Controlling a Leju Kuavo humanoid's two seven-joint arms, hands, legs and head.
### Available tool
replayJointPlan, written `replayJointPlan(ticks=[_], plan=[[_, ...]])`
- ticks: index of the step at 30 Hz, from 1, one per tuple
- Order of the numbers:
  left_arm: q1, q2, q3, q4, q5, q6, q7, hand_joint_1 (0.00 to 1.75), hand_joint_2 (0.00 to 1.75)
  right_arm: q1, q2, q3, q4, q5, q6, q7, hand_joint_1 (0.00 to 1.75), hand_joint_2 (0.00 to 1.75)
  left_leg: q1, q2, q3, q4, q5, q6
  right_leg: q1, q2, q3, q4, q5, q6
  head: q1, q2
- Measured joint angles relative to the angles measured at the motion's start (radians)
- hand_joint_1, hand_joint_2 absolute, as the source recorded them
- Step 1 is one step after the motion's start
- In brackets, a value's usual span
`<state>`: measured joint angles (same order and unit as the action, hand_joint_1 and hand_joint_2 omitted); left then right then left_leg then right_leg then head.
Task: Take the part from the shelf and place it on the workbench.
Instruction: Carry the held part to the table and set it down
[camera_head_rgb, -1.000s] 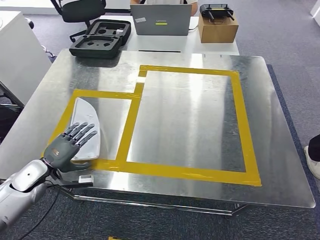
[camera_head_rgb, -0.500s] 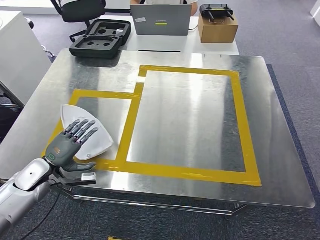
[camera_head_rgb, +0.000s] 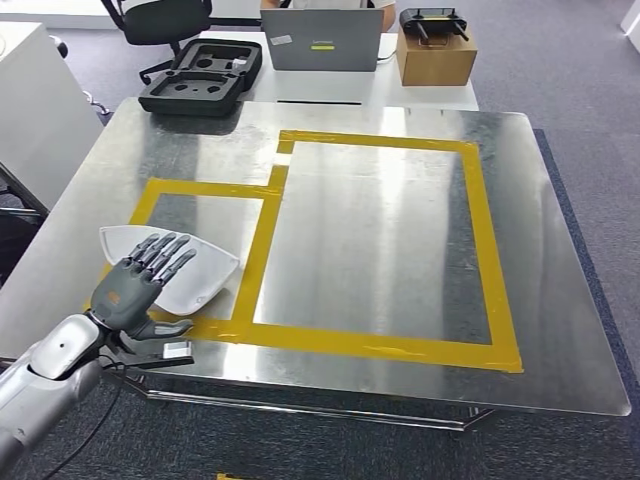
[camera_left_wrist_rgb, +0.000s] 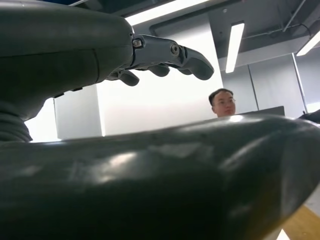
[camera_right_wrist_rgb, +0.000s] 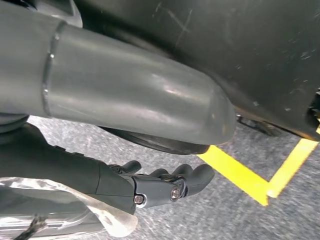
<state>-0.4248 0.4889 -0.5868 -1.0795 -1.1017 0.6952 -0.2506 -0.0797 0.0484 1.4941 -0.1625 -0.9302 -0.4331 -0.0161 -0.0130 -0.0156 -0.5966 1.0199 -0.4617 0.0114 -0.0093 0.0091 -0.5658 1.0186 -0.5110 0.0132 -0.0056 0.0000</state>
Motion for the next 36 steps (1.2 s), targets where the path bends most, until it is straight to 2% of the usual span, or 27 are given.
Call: replayJointPlan(ticks=[11, 36], plan=[[-0.029, -0.007, -0.001, -0.002, 0.019, -0.003, -0.02, 0.0, 0.0, 0.019, -0.024, -0.055, 0.0, -0.072, 0.075, 0.01, 0.0, 0.0, 0.0, 0.0, 0.0, 0.0, 0.0, 0.0, 0.0, 0.0, 0.0, 0.0, 0.0, 0.0, 0.0, 0.0], [-0.1, -0.036, -0.034, 0.031, 0.051, -0.004, -0.058, 0.0, 0.0, 0.034, -0.075, -0.083, 0.004, -0.085, 0.225, 0.007, 0.0, 0.0, 0.0, 0.0, 0.0, 0.001, 0.0, 0.0, 0.0, 0.0, 0.0, 0.0, 0.0, 0.0, 0.0, 0.0]])
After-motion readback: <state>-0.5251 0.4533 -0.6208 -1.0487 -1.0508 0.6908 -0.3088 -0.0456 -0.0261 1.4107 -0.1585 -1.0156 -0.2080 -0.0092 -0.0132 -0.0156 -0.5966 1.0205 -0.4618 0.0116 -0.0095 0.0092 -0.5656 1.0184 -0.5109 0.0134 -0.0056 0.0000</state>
